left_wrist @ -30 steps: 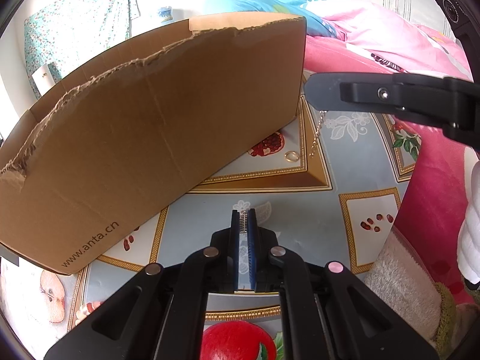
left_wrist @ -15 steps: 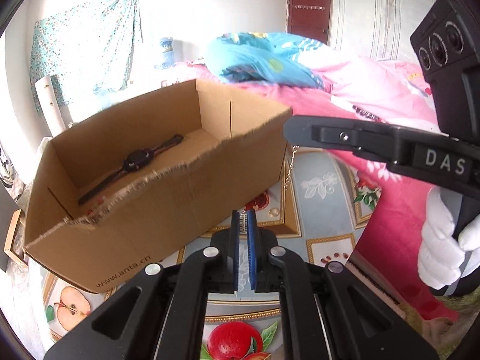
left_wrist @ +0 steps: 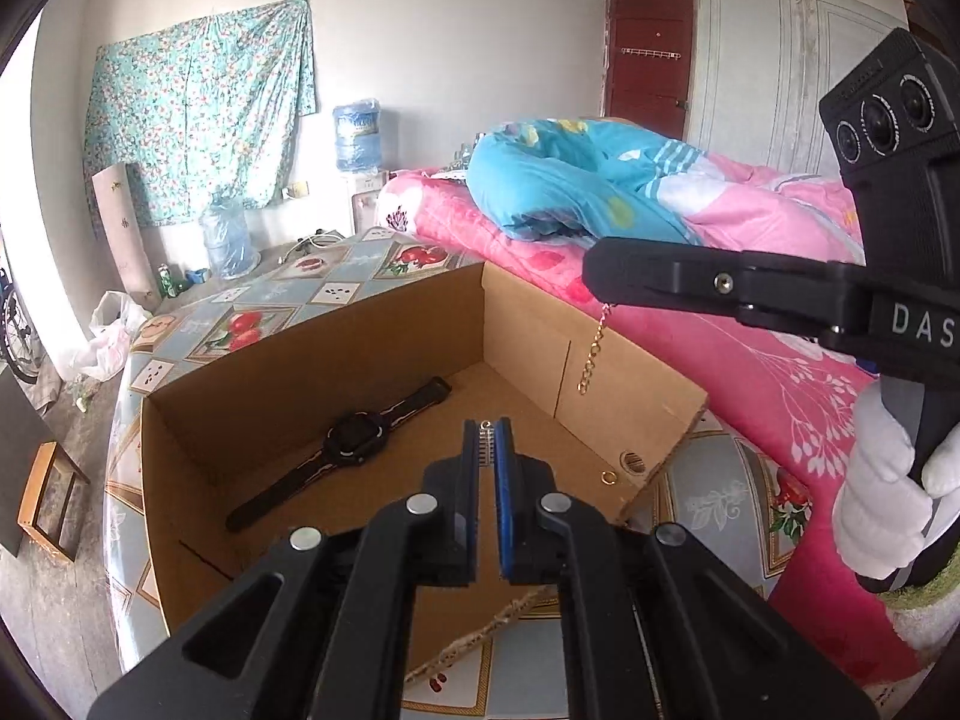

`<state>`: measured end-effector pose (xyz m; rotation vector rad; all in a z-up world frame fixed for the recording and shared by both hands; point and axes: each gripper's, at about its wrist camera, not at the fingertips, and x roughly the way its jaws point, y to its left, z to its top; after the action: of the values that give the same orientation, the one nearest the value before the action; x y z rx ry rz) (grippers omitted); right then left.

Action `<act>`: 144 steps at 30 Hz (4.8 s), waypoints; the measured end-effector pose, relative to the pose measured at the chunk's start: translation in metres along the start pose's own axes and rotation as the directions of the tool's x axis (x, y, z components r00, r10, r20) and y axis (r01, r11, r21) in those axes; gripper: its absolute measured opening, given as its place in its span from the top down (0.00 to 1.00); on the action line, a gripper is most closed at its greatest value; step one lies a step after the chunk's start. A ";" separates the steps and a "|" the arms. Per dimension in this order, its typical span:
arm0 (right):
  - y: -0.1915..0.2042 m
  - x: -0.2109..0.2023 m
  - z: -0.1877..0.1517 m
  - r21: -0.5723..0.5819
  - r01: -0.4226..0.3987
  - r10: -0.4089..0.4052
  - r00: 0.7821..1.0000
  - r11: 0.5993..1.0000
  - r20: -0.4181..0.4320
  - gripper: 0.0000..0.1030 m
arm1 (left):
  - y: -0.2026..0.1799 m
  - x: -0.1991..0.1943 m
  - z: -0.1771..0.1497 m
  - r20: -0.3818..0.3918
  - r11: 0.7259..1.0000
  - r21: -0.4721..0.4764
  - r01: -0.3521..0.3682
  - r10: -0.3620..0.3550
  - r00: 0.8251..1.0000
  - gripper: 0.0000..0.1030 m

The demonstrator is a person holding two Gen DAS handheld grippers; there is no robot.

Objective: Organize jewelry
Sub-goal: 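Open both grippers over the box to drop the charm and chain, then withdraw both grippers from the box to the pink bead bracelet and gold ring, then hover the open left gripper over the pink bead bracelet while the right hovers over the gold ring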

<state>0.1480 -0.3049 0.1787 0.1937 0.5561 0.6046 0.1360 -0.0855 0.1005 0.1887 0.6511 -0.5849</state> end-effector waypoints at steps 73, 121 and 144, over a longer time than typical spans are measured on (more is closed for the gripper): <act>-0.035 -0.006 -0.145 0.122 0.407 -0.353 0.880 0.905 -0.316 0.82 | -0.035 0.009 -0.156 -0.155 0.989 -0.116 0.092 -0.110 0.982 0.55; 0.001 0.008 -0.165 -0.088 0.367 -0.369 0.832 0.926 -0.414 0.91 | -0.046 0.009 -0.156 -0.163 0.997 -0.070 0.043 -0.054 0.985 0.50; 0.016 0.021 -0.172 -0.144 0.428 -0.450 0.808 0.892 -0.382 0.92 | -0.044 0.006 -0.158 -0.160 0.996 -0.077 0.048 -0.060 0.985 0.50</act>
<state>0.0599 -0.2776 0.0308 -0.1187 0.9573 0.1968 0.0333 -0.0704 -0.0266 0.1519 0.8363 -0.6010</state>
